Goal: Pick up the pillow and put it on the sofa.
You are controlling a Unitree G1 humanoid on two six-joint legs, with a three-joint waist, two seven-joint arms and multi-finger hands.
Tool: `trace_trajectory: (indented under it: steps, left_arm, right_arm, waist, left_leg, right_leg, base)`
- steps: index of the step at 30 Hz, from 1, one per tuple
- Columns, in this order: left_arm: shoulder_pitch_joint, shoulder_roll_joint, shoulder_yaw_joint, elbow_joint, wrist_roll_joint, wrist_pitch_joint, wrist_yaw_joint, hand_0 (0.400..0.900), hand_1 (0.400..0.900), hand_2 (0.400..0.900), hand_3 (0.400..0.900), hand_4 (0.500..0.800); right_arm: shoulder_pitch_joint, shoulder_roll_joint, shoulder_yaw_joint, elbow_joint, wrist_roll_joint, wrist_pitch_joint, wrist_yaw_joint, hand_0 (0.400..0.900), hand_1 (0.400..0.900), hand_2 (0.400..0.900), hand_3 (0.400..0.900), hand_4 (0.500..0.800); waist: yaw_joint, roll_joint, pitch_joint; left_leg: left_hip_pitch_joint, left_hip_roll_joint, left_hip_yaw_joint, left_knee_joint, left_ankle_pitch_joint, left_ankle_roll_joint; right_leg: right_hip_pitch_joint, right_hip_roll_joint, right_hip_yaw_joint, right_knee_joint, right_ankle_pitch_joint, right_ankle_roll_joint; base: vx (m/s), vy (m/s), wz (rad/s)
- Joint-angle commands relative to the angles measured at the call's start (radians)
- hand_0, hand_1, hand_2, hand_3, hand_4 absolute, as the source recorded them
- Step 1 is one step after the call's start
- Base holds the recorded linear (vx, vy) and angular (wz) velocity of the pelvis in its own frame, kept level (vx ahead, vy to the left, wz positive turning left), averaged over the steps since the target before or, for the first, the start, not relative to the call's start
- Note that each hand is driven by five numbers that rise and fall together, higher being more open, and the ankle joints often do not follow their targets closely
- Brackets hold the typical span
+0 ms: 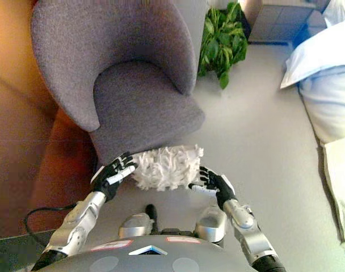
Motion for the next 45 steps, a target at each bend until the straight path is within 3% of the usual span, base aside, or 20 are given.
trace_trajectory:
  steps: [1, 8, 11, 16, 20, 26, 33, 40, 41, 45]
  left_arm:
    - [-0.024, -0.005, 0.026, -0.150, -0.017, -0.083, -0.019, 0.900, 0.900, 0.900, 0.900, 0.800]
    - [-0.037, 0.019, 0.056, -0.164, -0.050, -0.070, -0.034, 0.900, 0.900, 0.900, 0.900, 0.800]
    - [-0.077, 0.027, 0.061, -0.150, -0.094, -0.103, -0.037, 0.900, 0.900, 0.900, 0.900, 0.800]
    - [-0.165, 0.048, 0.036, -0.158, -0.182, -0.169, -0.017, 0.900, 0.900, 0.900, 0.900, 0.800]
    - [-0.238, 0.061, -0.004, -0.164, -0.236, -0.239, 0.070, 0.900, 0.900, 0.900, 0.900, 0.800]
    - [-0.291, 0.060, -0.014, -0.158, -0.246, -0.290, 0.090, 0.900, 0.900, 0.900, 0.900, 0.800]
    - [-0.354, 0.077, -0.065, -0.171, -0.258, -0.344, 0.101, 0.900, 0.900, 0.900, 0.900, 0.800]
    - [-0.382, 0.079, -0.090, -0.162, -0.283, -0.365, 0.094, 0.900, 0.900, 0.900, 0.900, 0.800]
    - [-0.384, 0.081, -0.100, -0.157, -0.283, -0.369, 0.092, 0.900, 0.900, 0.900, 0.900, 0.800]
    - [-0.395, 0.074, -0.113, -0.148, -0.288, -0.374, 0.087, 0.900, 0.900, 0.900, 0.900, 0.800]
  right_arm:
    - [-0.101, -0.087, -0.046, -0.083, -0.152, -0.106, -0.052, 0.900, 0.900, 0.900, 0.900, 0.800]
    - [-0.260, -0.193, -0.025, -0.055, -0.302, -0.067, -0.107, 0.900, 0.900, 0.900, 0.900, 0.800]
    - [-0.342, -0.240, -0.004, -0.020, -0.408, -0.070, -0.172, 0.900, 0.900, 0.900, 0.900, 0.800]
    - [-0.484, -0.316, 0.036, 0.022, -0.515, -0.081, -0.236, 0.900, 0.900, 0.900, 0.900, 0.800]
    - [-0.616, -0.372, 0.097, 0.051, -0.549, -0.089, -0.278, 0.900, 0.900, 0.900, 0.900, 0.800]
    - [-0.731, -0.405, 0.133, 0.099, -0.593, -0.115, -0.381, 0.900, 0.900, 0.900, 0.900, 0.800]
    - [-0.899, -0.512, 0.170, 0.182, -0.702, -0.153, -0.553, 0.900, 0.900, 0.900, 0.900, 0.800]
    - [-1.043, -0.541, 0.251, 0.277, -0.778, -0.143, -0.637, 0.900, 0.900, 0.900, 0.900, 0.800]
    - [-1.069, -0.541, 0.273, 0.299, -0.781, -0.141, -0.652, 0.900, 0.900, 0.900, 0.900, 0.800]
    - [-1.125, -0.528, 0.306, 0.348, -0.778, -0.138, -0.668, 0.900, 0.900, 0.900, 0.900, 0.800]
  waist:
    - [0.012, 0.054, 0.018]
    - [0.050, 0.066, 0.051]
    - [0.059, 0.083, 0.094]
    - [0.064, 0.104, 0.185]
    - [0.079, 0.106, 0.265]
    - [0.085, 0.113, 0.317]
    - [0.084, 0.155, 0.341]
    - [0.093, 0.181, 0.341]
    - [0.098, 0.187, 0.341]
    - [0.107, 0.194, 0.341]
  left_leg:
    - [-0.043, 0.072, 0.016, 0.032, -0.036, 0.046]
    - [-0.154, 0.147, -0.055, 0.142, -0.029, 0.012]
    - [-0.209, 0.156, -0.082, 0.164, -0.027, 0.002]
    - [-0.349, 0.168, -0.117, 0.287, -0.055, 0.004]
    - [-0.504, 0.161, -0.151, 0.432, -0.101, 0.019]
    - [-0.671, 0.178, -0.151, 0.566, -0.152, 0.028]
    - [-0.857, 0.180, -0.116, 0.743, -0.214, 0.043]
    - [-0.991, 0.178, -0.118, 0.898, -0.260, 0.045]
    - [-0.997, 0.181, -0.124, 0.938, -0.297, 0.037]
    - [-1.028, 0.173, -0.130, 0.970, -0.305, 0.037]
  right_leg:
    - [-0.012, -0.013, -0.009, 0.010, 0.071, 0.041]
    - [-0.075, 0.029, 0.001, 0.087, -0.032, 0.015]
    - [-0.139, 0.028, 0.016, 0.115, -0.040, 0.014]
    - [-0.289, -0.022, 0.037, 0.208, -0.041, 0.009]
    - [-0.433, -0.070, 0.065, 0.340, -0.064, 0.008]
    - [-0.581, -0.086, 0.091, 0.487, -0.119, -0.004]
    - [-0.756, -0.090, 0.107, 0.697, -0.199, -0.031]
    - [-0.872, -0.089, 0.125, 0.840, -0.252, -0.055]
    - [-0.878, -0.091, 0.130, 0.876, -0.285, -0.048]
    - [-0.901, -0.090, 0.125, 0.894, -0.290, -0.054]
  base:
    - [0.12, -0.139, 0.23]
    - [-0.01, -0.088, 0.20]
    - [-0.18, -0.015, 0.19]
    - [-0.22, 0.017, 0.20]
    - [-0.18, 0.022, 0.01]
    - [-0.12, 0.009, 0.02]
    - [-0.09, 0.057, 0.04]
    - [-0.02, 0.043, 0.06]
    - [0.07, 0.028, 0.03]
    - [0.03, 0.017, 0.05]
